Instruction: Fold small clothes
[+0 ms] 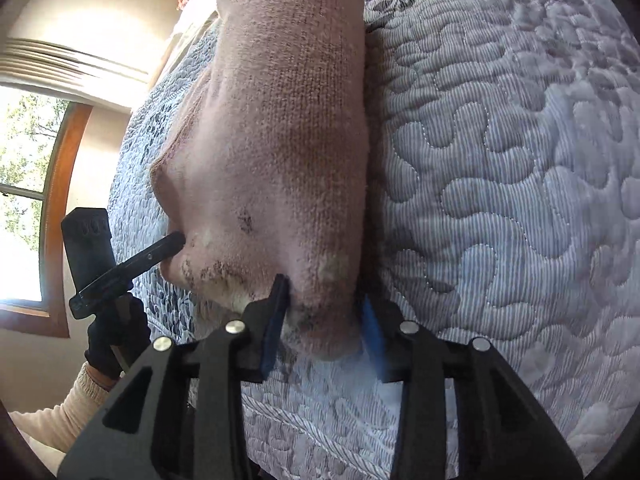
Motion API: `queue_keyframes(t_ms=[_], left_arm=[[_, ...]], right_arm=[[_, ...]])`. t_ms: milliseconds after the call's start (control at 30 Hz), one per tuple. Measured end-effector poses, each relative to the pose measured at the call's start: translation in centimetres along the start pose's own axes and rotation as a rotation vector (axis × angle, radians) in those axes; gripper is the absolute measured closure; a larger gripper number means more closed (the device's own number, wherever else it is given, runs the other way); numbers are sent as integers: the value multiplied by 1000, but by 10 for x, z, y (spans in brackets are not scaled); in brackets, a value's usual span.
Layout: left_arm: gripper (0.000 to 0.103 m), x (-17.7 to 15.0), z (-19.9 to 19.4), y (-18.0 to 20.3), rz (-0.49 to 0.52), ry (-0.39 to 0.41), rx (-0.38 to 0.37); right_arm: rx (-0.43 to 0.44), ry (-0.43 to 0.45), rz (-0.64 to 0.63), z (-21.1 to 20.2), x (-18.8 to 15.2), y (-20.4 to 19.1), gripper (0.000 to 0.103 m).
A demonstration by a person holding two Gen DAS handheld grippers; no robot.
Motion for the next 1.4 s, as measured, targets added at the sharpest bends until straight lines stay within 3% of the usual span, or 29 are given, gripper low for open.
queue_keyframes(t_ms=[33,100,167,267,433,567,700,867,1133,1400], left_arm=[[45,-2,-10,1,9,23,20],[44,-5,-33,9,23,71,64],[36,-11,-56,17,35,108,110],[25,-17,-89,30,72,140,185],[21,-23,-115,54,101,163,239],[21,-19,-117,69,127,159,269],[21,-15,-127,75,140,155,276],[21,-14,-134,82,195,160,298],[21,-12,-138,87,220,166,320],[20,-13,-133,85,262,162,370]], right_arm=[[-20,30,-24,-8,-1,-7,47],[-50,102,-73,-28,-1,-22,35],[-111,145,-113,-46,-7,-36,17],[-239,183,-205,-64,-17,-58,12],[-288,224,-257,-84,-30,-76,12],[-357,243,-256,-100,-25,-85,11],[-366,276,-256,-108,-18,-88,11],[-485,311,-261,-119,-13,-83,8],[-537,337,-258,-123,-9,-82,7],[-530,322,-227,-121,-8,-79,5]])
Point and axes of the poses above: each gripper's, at about its wrist camera, not at the fingertips, and z roughly the way its jaws point, y to its right, x to its top, the point moved 7 cm from there along z, roughly the way its jaws point, and after that the axes turned 11 degrees about y, right-handed, at the moved point
